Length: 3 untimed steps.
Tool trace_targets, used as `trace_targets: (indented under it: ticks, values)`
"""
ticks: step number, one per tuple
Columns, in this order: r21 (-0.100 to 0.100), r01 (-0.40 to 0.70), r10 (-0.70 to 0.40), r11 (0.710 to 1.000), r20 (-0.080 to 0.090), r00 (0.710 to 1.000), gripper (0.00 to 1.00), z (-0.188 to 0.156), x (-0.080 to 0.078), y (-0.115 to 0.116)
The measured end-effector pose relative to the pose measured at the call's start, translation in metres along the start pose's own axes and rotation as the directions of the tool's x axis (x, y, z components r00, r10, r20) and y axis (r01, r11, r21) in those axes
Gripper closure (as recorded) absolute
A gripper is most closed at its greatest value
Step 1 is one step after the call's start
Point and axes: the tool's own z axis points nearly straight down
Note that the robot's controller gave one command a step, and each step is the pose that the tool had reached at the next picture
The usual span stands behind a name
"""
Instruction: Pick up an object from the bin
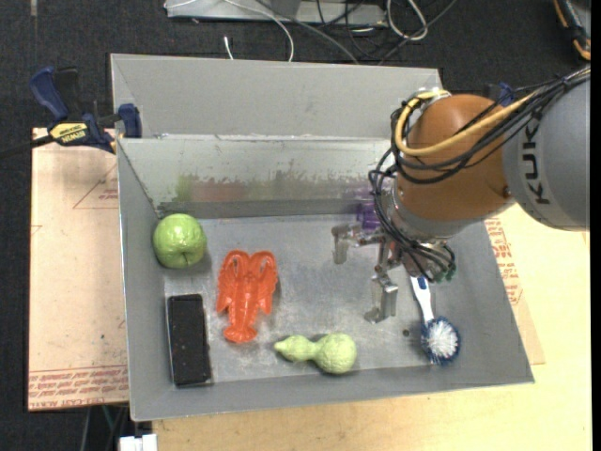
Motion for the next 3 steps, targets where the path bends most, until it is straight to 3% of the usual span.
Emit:
trace_targets:
  ticks: [1,2,3]
  values:
    - [-0.001,-0.089,0.089,0.996,-0.012,0.996,0.0,0.069,0.001,0.019]
    - [-0.001,-0.06,0.06,0.998,-0.01,0.998,0.0,0.092,0.005,0.025]
    - [-0.004,-0.205,0.205,0.979,-0.014,0.979,0.0,0.11,-0.002,0.084]
